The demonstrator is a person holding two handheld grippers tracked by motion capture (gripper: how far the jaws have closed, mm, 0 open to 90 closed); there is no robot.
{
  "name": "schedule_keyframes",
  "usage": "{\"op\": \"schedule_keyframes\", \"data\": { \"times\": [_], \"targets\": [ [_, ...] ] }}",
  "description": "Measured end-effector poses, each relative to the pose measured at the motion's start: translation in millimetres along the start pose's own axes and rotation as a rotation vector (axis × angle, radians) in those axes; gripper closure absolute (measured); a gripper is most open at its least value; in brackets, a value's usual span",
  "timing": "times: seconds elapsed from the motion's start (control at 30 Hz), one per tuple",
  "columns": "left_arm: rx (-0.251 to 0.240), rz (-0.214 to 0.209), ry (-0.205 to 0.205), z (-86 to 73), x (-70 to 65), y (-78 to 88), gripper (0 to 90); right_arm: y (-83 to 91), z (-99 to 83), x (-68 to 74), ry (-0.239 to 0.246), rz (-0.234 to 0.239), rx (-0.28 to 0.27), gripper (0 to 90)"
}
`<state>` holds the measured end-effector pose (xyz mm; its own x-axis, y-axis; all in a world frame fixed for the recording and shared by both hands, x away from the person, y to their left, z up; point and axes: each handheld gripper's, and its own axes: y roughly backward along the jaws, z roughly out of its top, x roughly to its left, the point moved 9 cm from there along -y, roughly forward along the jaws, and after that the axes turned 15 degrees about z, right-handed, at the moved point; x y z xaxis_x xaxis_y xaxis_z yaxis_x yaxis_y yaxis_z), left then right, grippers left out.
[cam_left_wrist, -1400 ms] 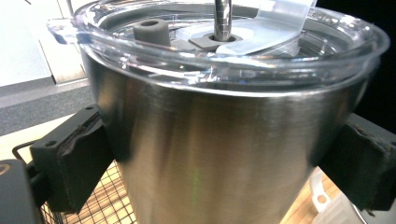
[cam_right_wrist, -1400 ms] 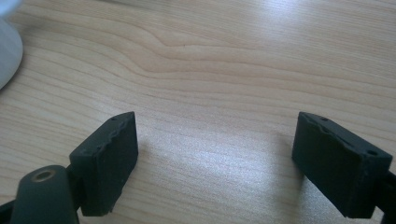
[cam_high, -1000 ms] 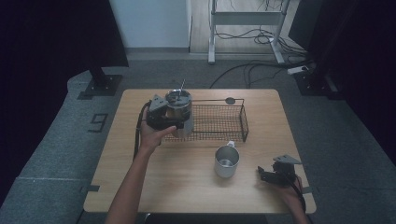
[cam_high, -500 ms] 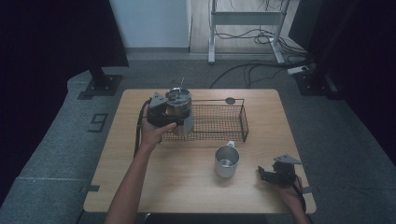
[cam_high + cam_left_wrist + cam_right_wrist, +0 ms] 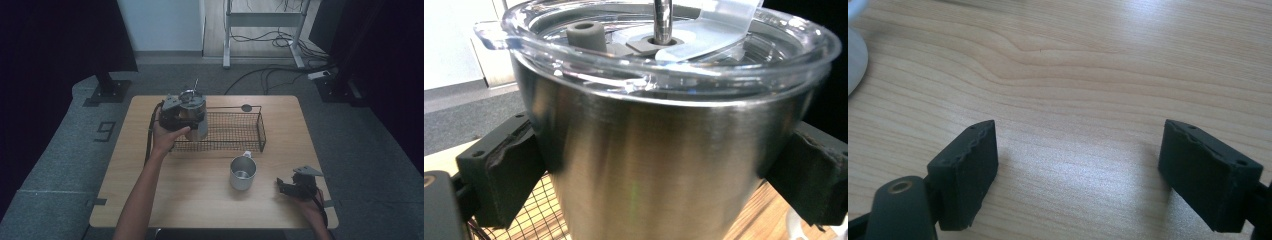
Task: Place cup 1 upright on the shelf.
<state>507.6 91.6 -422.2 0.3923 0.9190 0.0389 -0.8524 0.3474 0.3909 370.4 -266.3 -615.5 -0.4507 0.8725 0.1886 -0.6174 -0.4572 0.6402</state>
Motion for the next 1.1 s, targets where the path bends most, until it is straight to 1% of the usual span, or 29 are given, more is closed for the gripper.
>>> {"op": "schedule_keyframes", "data": {
  "times": [0.3,0.47,0.83,1.1],
  "targets": [
    [0.017,0.008,-0.012,2.2,1.2,-10.9,4.4,0.1,0.0,0.0,-0.001,0.000,0.000,16.0],
    [0.012,-0.003,-0.002,3.3,0.6,-14.2,4.3,0.1,0.0,-0.1,-0.001,-0.002,0.000,16.2],
    [0.024,0.003,0.001,-3.0,3.7,-28.4,4.4,0.1,0.0,-0.2,-0.001,-0.003,0.000,16.2],
    [0.048,0.013,-0.001,-11.4,4.3,-39.1,4.3,0.2,0.0,-0.3,-0.002,-0.003,0.000,16.2]
  ]
}}
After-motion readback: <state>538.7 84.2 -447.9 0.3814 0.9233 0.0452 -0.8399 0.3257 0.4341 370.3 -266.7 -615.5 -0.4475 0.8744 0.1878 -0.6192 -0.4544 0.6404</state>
